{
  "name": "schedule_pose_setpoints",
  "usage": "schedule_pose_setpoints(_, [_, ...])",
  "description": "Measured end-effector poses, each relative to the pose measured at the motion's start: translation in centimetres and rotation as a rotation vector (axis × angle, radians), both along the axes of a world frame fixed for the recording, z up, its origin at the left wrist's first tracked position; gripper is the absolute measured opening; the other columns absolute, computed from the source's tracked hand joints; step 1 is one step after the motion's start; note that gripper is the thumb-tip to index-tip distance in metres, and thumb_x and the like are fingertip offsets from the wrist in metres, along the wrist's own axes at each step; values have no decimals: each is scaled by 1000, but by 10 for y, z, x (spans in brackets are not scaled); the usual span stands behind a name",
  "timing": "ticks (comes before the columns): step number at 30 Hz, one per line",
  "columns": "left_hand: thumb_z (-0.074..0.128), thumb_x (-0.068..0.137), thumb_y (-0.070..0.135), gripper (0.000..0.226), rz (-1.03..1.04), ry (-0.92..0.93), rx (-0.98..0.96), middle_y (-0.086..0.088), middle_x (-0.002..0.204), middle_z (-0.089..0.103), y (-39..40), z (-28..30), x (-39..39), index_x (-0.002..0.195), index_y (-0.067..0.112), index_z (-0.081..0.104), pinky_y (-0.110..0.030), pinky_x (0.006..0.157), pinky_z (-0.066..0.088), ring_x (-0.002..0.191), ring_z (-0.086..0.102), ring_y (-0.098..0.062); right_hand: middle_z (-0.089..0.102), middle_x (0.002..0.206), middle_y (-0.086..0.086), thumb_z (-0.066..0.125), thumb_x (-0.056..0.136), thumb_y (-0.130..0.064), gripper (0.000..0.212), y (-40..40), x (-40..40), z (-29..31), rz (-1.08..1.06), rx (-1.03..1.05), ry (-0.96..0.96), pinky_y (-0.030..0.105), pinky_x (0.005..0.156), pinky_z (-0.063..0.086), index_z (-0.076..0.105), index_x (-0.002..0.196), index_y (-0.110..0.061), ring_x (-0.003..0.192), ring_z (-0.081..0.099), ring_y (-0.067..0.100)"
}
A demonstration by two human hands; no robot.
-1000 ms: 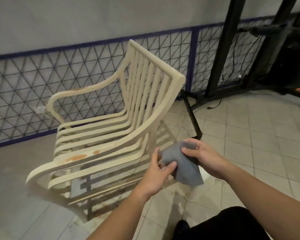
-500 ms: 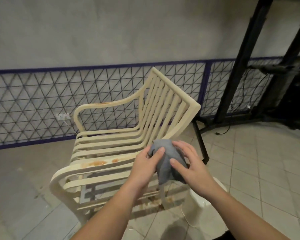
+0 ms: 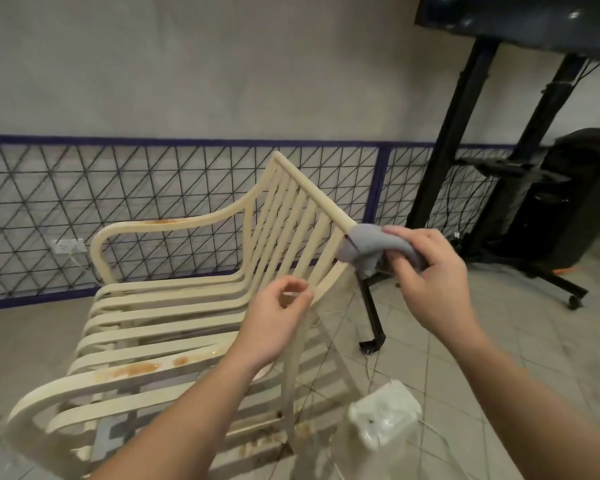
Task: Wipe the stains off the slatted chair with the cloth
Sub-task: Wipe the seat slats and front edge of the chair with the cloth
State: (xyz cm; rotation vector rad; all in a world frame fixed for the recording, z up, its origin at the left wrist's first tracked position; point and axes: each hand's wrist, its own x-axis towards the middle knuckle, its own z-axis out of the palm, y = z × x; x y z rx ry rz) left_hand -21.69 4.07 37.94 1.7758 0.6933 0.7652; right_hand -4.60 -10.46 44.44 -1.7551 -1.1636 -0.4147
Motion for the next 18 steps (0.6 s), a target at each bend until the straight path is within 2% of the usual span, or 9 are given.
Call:
schedule_pose_setpoints(2, [70,93,37,38,-35,279,249,18,125,61,14,-13,2,129,28,62,-25,100,44,116,58,-5,56,110,-5,62,94,-16,32,11,20,19,-61,-100,-61,3,84,38,66,124,-25,99,52,3])
schedule_pose_setpoints(3, [71,92,40,50,-65,415,308,15,133,57,21,-20,3,138,28,55,-26,104,42,123,54,-7,53,112,-5,61,95,-19,32,17,27,24,-77,-182,-86,1,84,35,64,126,-26,101,50,4])
schedule_pose_setpoints(5, [72,89,43,59,-99,585,323,11,140,57,31,-33,1,143,30,51,-34,107,45,126,55,-13,47,114,-5,58,97,-25,35,29,33,22,-51,-377,-142,10,90,38,59,131,-28,106,46,9])
schedule_pose_setpoints(7, [70,89,42,48,-106,641,315,10,128,65,36,-44,0,134,35,57,-38,96,52,112,61,-14,46,120,-2,53,98,-35,42,37,29,11,-27,-553,-220,33,99,44,50,139,-26,111,43,15])
schedule_pose_setpoints(8, [67,91,40,41,-104,655,331,10,120,68,37,-47,-1,131,34,59,-37,91,54,105,63,-15,46,124,-1,50,98,-43,49,38,25,5,-57,-605,-288,38,101,44,44,144,-25,114,41,17])
schedule_pose_setpoints(10, [62,95,39,32,-87,658,382,8,112,69,38,-49,-2,127,33,60,-36,83,54,98,63,-17,48,133,1,43,95,-58,62,38,21,-3,-162,-632,-473,41,104,39,40,146,-23,122,39,21])
schedule_pose_setpoints(12, [61,96,40,29,-76,645,423,9,108,69,40,-50,-3,125,34,62,-36,80,54,95,63,-18,49,140,2,40,94,-65,67,39,21,-4,-217,-598,-625,43,111,31,47,142,-19,133,36,25])
schedule_pose_setpoints(16, [59,96,41,26,-63,646,449,10,98,67,41,-55,-3,121,36,63,-35,75,51,90,61,-20,54,142,9,47,99,-46,37,52,18,-10,-108,-601,-856,50,122,15,62,111,-14,147,28,30])
schedule_pose_setpoints(18, [59,96,42,20,-49,642,470,10,91,64,42,-58,-2,113,34,63,-34,69,47,86,59,-21,57,139,9,53,97,-34,27,57,12,-25,1,-675,-935,50,123,14,62,112,-13,147,30,30])
